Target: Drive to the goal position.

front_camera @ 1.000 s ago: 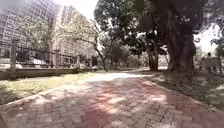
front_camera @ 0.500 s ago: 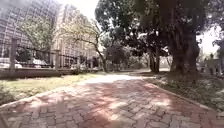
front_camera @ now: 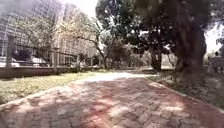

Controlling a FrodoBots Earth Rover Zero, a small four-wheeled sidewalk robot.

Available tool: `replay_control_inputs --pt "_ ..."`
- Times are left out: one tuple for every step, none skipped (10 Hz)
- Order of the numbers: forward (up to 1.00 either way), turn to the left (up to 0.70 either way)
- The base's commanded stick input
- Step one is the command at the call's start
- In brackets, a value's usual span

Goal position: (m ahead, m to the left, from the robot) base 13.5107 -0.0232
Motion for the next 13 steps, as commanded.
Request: replay_control_inputs --pt "0.7 0.0" --pt "0.7 0.0" --pt "0.7 0.0" --pt "0.7 0.0" --pt "0.7 -0.1" --pt "0.7 -0.26" --pt "0.7 -0.34" --pt "0.7 -0.33" --pt "0.7 -0.18" --pt "0.7 -0.01" --pt "0.7 0.0" --pt "0.7 0.0" --pt "0.7 0.0"
